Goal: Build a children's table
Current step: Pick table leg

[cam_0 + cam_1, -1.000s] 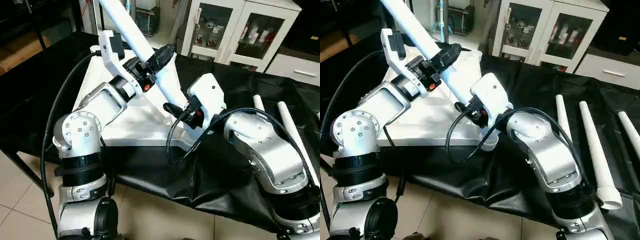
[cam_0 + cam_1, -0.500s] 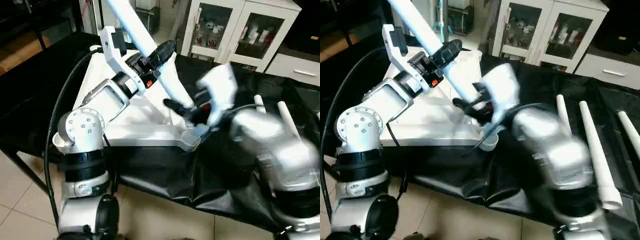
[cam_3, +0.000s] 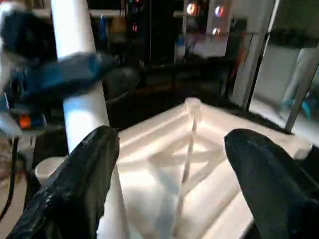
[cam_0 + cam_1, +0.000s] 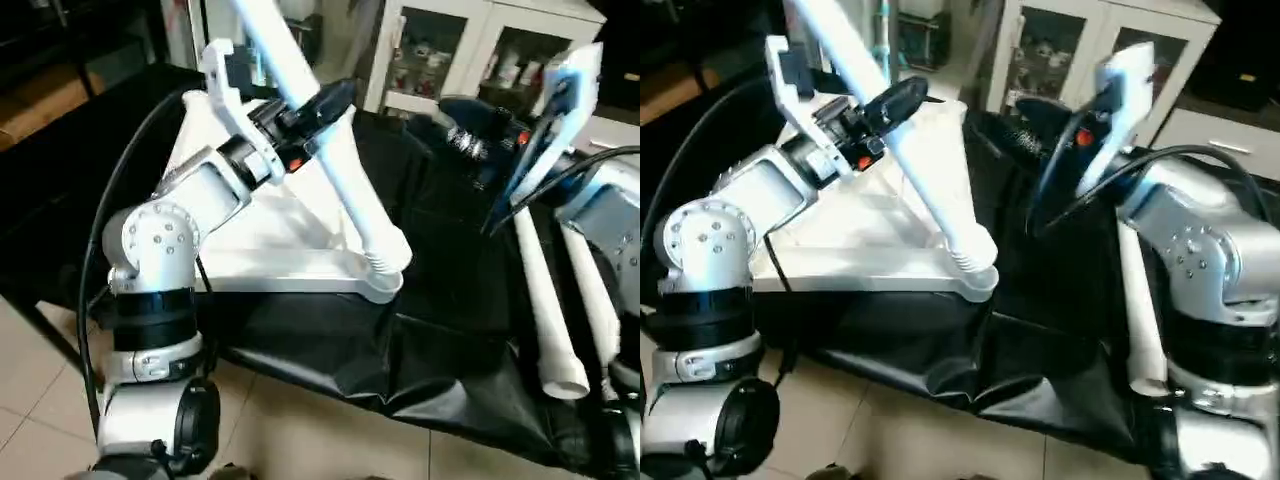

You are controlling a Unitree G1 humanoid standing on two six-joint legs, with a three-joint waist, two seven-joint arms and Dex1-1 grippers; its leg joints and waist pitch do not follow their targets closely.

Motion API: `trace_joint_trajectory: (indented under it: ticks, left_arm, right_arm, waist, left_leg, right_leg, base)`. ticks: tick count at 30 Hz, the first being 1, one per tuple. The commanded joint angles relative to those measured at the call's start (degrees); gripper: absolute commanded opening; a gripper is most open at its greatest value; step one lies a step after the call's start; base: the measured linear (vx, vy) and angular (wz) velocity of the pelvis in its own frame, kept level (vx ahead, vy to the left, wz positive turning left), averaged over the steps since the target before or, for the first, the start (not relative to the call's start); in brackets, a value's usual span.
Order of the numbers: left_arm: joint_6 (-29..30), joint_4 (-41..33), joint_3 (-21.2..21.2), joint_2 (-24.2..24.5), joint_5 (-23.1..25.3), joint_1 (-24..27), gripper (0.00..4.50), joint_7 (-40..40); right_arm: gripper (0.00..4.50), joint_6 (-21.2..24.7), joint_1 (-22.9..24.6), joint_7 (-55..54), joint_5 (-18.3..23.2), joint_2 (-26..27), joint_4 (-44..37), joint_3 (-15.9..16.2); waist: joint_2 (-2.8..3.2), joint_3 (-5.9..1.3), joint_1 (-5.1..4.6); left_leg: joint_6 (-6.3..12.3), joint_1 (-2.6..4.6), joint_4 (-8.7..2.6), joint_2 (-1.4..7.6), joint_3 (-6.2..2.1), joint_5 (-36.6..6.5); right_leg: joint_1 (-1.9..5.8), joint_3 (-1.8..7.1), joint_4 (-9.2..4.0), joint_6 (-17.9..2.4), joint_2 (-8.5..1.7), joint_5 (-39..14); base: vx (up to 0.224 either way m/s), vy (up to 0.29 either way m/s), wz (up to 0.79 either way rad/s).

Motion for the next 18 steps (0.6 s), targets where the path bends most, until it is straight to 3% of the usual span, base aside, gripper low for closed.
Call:
trace_joint_trajectory:
  ticks: [1, 2, 10, 11, 14, 18]
  left_arm:
    - [-0.02, -0.34, -1.52, 0.12, -0.75, -1.94, 1.77, -1.44]
    - [0.11, -0.29, -1.88, 0.34, -0.93, -2.47, 1.77, -2.5]
    - [1.09, -1.44, -4.2, 2.0, -3.31, -2.8, 1.77, -8.85]
    - [0.98, -1.53, -4.87, 2.52, -3.19, -2.72, 1.77, -10.15]
    - [0.11, -1.04, -6.95, 4.11, -2.22, -2.86, 1.77, -14.07]
    - [-1.55, 0.68, -10.6, 7.25, 0.2, -4.28, 1.77, -20.0]
  right_arm:
    - [3.74, 0.97, 0.63, 1.65, 0.18, -1.14, 0.74, 0.58]
    - [3.74, 1.97, 0.8, 3.46, 1.44, -1.9, 1.49, 0.65]
    - [3.74, 4.35, 2.01, 11.16, 7.38, -4.68, 2.54, -0.48]
    - [3.74, 4.45, 2.73, 12.41, 7.66, -5.26, 1.78, 0.11]
    - [3.74, 4.96, 4.23, 15.06, 7.96, -6.59, -0.3, 1.96]
    - [3.74, 4.55, 5.42, 17.95, 6.11, -9.19, -2.14, 7.08]
  waist:
    - [-0.18, -4.52, 0.2]
    - [-0.39, -4.53, 0.15]
    - [-0.26, -4.5, 0.55]
    - [-0.12, -4.55, 0.6]
    - [-0.44, -4.6, 0.72]
    - [-0.31, -4.48, 0.73]
  left_leg:
    - [2.92, -0.02, -3.53, 3.43, -1.27, -1.36]
    - [3.17, -0.03, -3.49, 3.41, -1.19, -1.46]
    - [3.67, -0.08, -3.44, 3.5, -1.19, -1.26]
    - [3.61, 0.0, -3.44, 3.57, -1.23, -1.14]
    - [4.04, -0.08, -3.42, 3.6, -1.26, -0.26]
    - [3.76, 0.02, -3.5, 3.65, -1.3, -0.73]
  right_leg:
    - [4.04, 3.92, -4.23, -7.52, -5.5, -10.38]
    - [3.99, 3.87, -4.35, -7.62, -5.46, -10.76]
    - [3.98, 3.82, -4.48, -7.51, -5.52, -11.73]
    - [3.88, 3.78, -4.37, -7.75, -5.52, -11.37]
    - [3.96, 3.78, -4.26, -7.6, -5.52, -10.61]
    - [3.82, 3.77, -4.51, -6.56, -5.68, -12.82]
  base:
    - [0.0, 0.0, 0.0]
    - [0.0, 0.0, 0.0]
    - [0.0, 0.0, 0.0]
    - [0.0, 0.0, 0.0]
    - [0.0, 0.0, 0.0]
    - [0.0, 0.0, 0.0]
